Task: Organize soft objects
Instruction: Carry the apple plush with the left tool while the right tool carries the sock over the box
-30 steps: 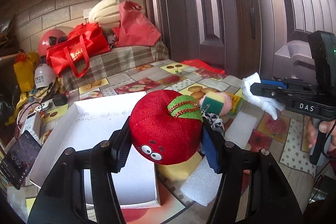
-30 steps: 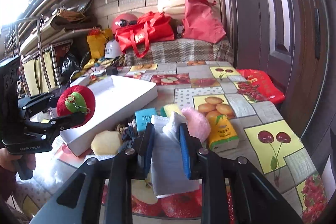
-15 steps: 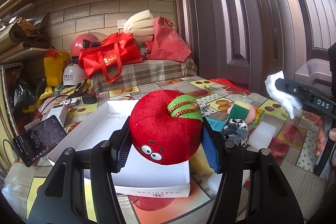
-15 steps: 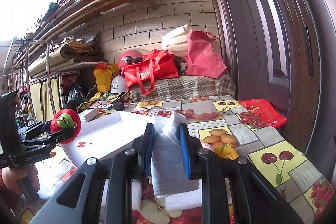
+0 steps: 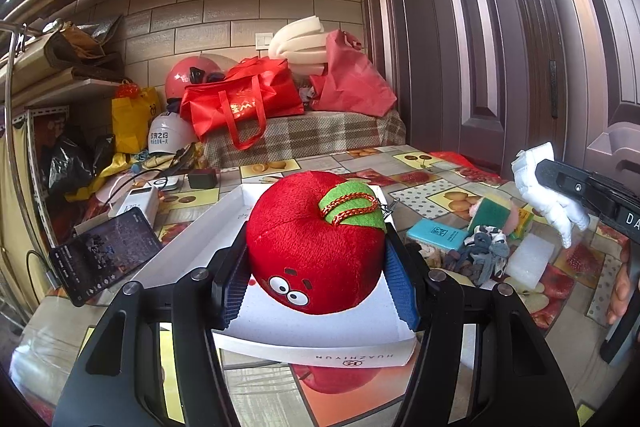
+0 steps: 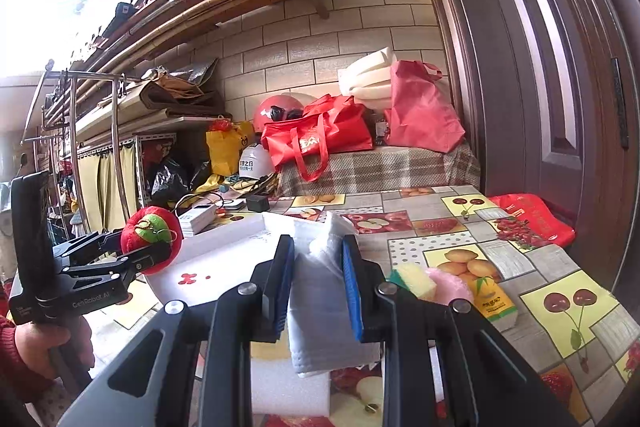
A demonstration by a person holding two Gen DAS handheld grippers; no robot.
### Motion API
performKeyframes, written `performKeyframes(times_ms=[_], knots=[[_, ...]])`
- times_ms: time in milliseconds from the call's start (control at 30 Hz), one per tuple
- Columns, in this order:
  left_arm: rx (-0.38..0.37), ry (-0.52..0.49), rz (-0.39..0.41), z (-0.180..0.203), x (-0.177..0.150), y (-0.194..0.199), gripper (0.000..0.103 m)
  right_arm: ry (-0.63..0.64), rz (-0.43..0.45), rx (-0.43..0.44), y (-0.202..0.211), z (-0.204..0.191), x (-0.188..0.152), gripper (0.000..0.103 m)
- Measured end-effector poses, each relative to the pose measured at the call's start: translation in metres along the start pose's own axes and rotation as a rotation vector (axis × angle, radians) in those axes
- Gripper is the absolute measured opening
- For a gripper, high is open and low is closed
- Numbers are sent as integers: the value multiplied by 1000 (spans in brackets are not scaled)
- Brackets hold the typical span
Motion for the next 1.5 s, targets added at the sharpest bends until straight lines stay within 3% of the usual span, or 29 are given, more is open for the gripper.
performKeyframes(times_ms=[400,600,1133,1500], knots=[[127,74,-38,-69,-5,-14,60,38,-33,129,-32,-63,0,23],[135,56,-47,-78,-3,-30,60,52,-66,172,-54,-87,-4,23],[169,106,-75,-93,6,-69,61,45,-118,148,-112,-103,-6,23],[132,161,-201,-101,-1,-101,61,6,-163,102,-148,-86,-5,23]])
Point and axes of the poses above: each gripper's, at about its wrist camera, not at the fingertips, and y roughly against the way its jaws point, z to its right, x to its top, the point moved 7 cm from there along -y, roughly the way its jaws point, and after that the axes turned 6 degrees about y, right-handed, at the moved point
